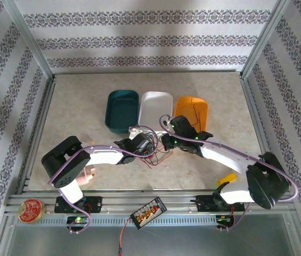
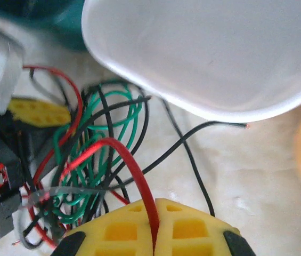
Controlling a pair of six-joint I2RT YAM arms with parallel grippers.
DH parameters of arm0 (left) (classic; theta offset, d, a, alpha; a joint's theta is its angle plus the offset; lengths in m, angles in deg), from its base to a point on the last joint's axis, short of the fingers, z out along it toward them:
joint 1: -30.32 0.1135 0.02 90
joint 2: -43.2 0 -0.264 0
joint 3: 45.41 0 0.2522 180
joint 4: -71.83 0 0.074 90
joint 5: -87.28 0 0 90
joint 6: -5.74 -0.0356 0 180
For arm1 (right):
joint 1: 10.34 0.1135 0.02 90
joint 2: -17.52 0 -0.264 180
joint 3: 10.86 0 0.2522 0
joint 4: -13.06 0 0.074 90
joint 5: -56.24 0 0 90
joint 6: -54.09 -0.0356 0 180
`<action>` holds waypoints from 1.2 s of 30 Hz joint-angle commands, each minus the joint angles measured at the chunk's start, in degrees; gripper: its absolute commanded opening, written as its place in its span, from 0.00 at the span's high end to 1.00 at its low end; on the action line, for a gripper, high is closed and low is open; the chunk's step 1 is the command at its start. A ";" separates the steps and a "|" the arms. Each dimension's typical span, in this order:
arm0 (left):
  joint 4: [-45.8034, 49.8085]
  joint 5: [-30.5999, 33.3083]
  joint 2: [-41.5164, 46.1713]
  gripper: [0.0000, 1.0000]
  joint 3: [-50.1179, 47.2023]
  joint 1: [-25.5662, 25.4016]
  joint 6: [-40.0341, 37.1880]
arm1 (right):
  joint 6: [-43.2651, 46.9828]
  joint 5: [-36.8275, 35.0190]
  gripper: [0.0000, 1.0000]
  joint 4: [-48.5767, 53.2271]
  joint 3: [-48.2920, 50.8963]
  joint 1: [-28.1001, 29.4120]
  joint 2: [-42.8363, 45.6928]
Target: Untangle the cables
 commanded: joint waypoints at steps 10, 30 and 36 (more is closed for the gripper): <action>3.84 2.56 -2.16 1.00 -0.89 -0.31 1.61 | 1.29 -18.22 1.00 4.38 -1.41 -3.19 19.19; -9.48 -2.87 14.13 0.46 -15.52 0.43 -0.30 | 4.95 -1.36 1.00 6.81 -6.94 -1.87 17.82; -8.64 -2.24 22.65 0.33 -19.64 1.01 -1.01 | 6.71 -2.96 1.00 7.35 -8.51 -1.74 17.62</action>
